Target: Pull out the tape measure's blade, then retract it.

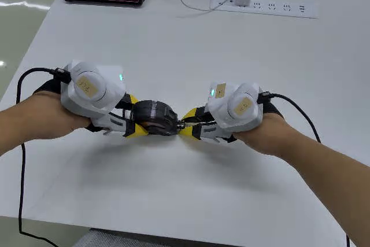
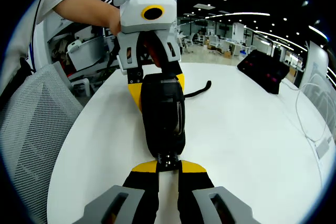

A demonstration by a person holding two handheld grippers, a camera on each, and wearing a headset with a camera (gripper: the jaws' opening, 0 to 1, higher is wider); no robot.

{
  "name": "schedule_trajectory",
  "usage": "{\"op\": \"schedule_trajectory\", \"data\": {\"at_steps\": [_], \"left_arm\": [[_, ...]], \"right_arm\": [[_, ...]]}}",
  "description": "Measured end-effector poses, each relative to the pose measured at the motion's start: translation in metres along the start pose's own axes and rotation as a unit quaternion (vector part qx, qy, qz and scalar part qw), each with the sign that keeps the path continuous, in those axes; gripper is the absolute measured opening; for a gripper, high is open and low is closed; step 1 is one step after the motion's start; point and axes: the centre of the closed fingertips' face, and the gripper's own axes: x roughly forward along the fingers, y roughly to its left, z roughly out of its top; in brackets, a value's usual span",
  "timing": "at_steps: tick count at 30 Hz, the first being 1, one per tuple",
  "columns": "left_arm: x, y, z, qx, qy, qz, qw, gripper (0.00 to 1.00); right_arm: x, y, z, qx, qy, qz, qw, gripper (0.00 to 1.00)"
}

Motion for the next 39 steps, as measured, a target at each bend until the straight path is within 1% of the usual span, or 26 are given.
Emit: {"op": "schedule_trajectory", "data": {"at_steps": [3,8,12,18,25,30,34,39], "left_arm": [[0.000,0.000,0.000,-0.003,-0.002,-0.001,1.0000,0.26],[0.000,-0.001,0.000,-0.001,-0.001,0.000,1.0000,0.26],[-0.001,-0.001,-0.001,-0.001,-0.001,0.000,1.0000,0.26],[-0.001,-0.001,-0.001,-0.002,-0.001,-0.001,1.0000,0.26],[-0.001,-0.001,0.000,0.000,-0.001,-0.001,1.0000,0.27],[-0.001,-0.001,0.000,0.001,-0.001,-0.002,1.0000,0.27],[-0.001,-0.002,0.000,0.002,-0.001,-0.003,1.0000,0.27],[0.000,-0.002,0.001,0.003,-0.001,-0.004,1.0000,0.27]], "right_arm": [[-0.001,0.000,0.000,0.005,-0.003,-0.001,1.0000,0.09],[-0.001,0.001,0.001,0.003,-0.003,-0.001,1.0000,0.08],[-0.004,0.000,0.000,0.008,-0.004,-0.003,1.0000,0.08],[-0.011,0.000,-0.005,0.014,0.000,-0.005,0.9999,0.08],[-0.016,0.000,-0.009,0.010,0.006,-0.010,0.9999,0.08],[-0.021,0.001,-0.012,0.019,0.007,-0.012,0.9997,0.08],[-0.023,0.002,-0.015,0.033,0.008,-0.012,0.9993,0.08],[-0.026,0.002,-0.018,0.038,0.010,-0.013,0.9991,0.08]]}}
